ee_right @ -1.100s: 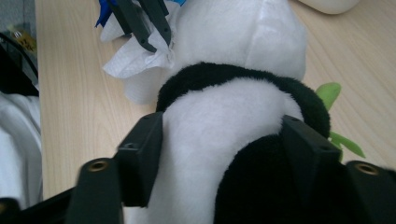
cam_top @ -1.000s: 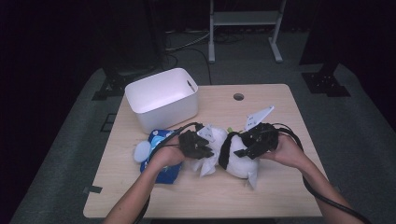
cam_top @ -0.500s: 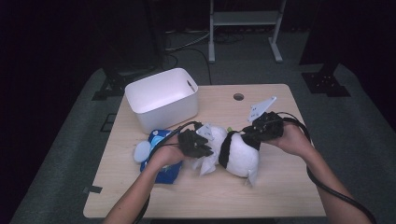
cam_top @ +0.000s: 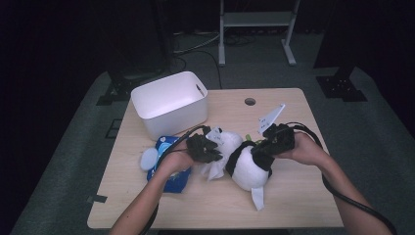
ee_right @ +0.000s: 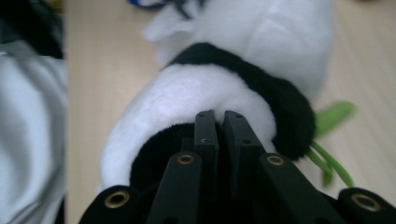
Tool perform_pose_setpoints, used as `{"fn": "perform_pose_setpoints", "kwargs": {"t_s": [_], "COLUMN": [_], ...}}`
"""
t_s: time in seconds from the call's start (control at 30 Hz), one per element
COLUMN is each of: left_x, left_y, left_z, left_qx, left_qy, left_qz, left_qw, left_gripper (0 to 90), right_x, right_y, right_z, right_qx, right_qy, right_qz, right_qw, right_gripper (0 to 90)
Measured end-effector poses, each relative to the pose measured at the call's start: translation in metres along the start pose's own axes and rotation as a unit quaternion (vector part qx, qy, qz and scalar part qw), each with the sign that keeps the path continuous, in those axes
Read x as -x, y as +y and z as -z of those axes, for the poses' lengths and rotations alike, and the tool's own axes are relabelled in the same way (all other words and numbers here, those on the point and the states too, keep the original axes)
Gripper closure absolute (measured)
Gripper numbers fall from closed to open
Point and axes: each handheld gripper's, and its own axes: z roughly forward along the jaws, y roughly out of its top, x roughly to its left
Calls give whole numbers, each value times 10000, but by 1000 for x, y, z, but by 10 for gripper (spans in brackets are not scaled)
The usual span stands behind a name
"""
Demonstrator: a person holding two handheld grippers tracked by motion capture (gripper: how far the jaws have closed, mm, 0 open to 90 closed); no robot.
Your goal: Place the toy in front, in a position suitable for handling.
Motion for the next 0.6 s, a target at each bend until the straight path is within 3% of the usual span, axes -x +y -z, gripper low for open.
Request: {"fn": "perform_pose_setpoints", "kwargs": {"t_s": [0.03,0.07,0.13,0.23,0.33,0.37,0.4,0.43,0.5,0.6], "left_x": [-1,-1,-1,-1,-1,-1,-1,0,0,1], "left_y": [0,0,1,3,4,5,5,6,7,9], "left_z": [-1,-1,-2,-3,-2,-2,-2,-3,-3,-4], "left_qx": [3,3,-4,10,32,46,46,52,33,83], "left_qy": [15,15,14,16,28,32,32,16,6,9], "left_qz": [15,15,6,-2,-4,-21,-21,-20,-42,-17], "left_qw": [10000,10000,10000,10000,10000,10000,10000,10000,10000,10000], "left_gripper": [838,837,837,837,836,837,837,837,837,837], "right_x": [-2,-2,-5,-7,-1,2,2,2,3,7], "right_y": [1,1,4,11,10,7,7,4,1,-2], "right_z": [-1,-1,-3,1,5,8,8,13,16,17], "right_qx": [-6,-6,-31,66,73,152,152,267,289,246], "right_qy": [329,329,625,401,101,-102,-102,-313,-513,-613], "right_qz": [87,87,241,510,365,291,291,322,314,231], "right_qw": [9994,9994,9978,9979,9993,9994,9994,9986,9978,9975], "right_gripper": [803,803,770,707,671,662,662,689,696,718]}}
